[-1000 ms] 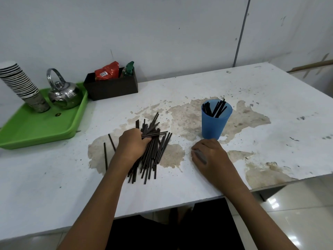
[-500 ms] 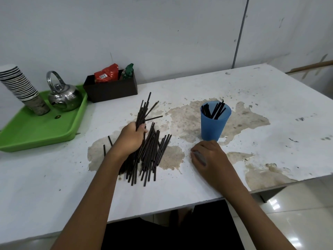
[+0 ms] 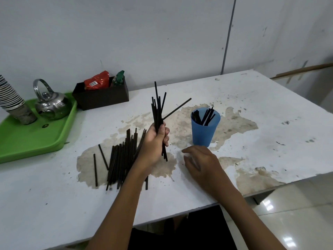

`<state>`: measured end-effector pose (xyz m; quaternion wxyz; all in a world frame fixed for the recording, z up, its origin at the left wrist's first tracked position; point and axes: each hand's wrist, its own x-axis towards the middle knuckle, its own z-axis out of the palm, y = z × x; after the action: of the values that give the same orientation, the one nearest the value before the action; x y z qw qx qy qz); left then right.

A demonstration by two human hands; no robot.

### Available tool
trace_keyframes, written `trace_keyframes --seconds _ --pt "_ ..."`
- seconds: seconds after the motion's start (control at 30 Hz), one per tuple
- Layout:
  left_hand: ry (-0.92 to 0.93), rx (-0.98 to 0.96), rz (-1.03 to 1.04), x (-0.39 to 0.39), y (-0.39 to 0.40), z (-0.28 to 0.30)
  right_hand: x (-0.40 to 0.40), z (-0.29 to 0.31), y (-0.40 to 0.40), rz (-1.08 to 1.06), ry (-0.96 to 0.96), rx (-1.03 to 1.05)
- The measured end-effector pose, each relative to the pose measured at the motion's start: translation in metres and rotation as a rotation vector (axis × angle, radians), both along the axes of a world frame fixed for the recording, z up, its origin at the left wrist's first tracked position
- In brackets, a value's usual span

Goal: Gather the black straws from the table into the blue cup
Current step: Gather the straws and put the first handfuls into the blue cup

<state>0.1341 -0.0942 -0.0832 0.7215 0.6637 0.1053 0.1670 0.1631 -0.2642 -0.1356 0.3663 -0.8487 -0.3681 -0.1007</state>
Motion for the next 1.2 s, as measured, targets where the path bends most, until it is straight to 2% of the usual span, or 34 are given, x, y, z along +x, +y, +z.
trace_keyframes --seconds 0.1,0.3,0.4,0.5,0.63,0.87,1.07,1.2 --pt "0.011 0.041 0.019 -0.004 -0.002 -0.011 0.000 0.005 0.005 0.003 0.092 0.120" --pt "-0.004 0.076 0.056 -0.013 -0.011 -0.021 -0.001 0.037 0.032 0.077 0.669 0.394" --pt "-0.026 0.104 0.105 -0.016 -0.016 -0.026 0.005 0.052 0.049 0.086 0.995 0.630" --pt "-0.071 0.045 0.150 -0.018 -0.017 -0.028 0.009 0.063 0.062 0.085 1.148 0.810" --pt "-0.080 0.022 0.150 -0.017 -0.017 -0.032 0.014 0.065 0.075 -0.005 1.133 0.921" --pt "-0.101 0.018 0.132 -0.021 -0.017 -0.032 0.014 0.073 0.083 -0.066 0.999 0.956" --pt "-0.099 0.025 0.134 -0.017 -0.015 -0.033 0.017 0.118 0.061 -0.039 0.696 0.886" --pt "-0.047 -0.085 0.169 -0.010 -0.015 -0.028 0.039 0.135 0.018 -0.151 0.311 0.673"
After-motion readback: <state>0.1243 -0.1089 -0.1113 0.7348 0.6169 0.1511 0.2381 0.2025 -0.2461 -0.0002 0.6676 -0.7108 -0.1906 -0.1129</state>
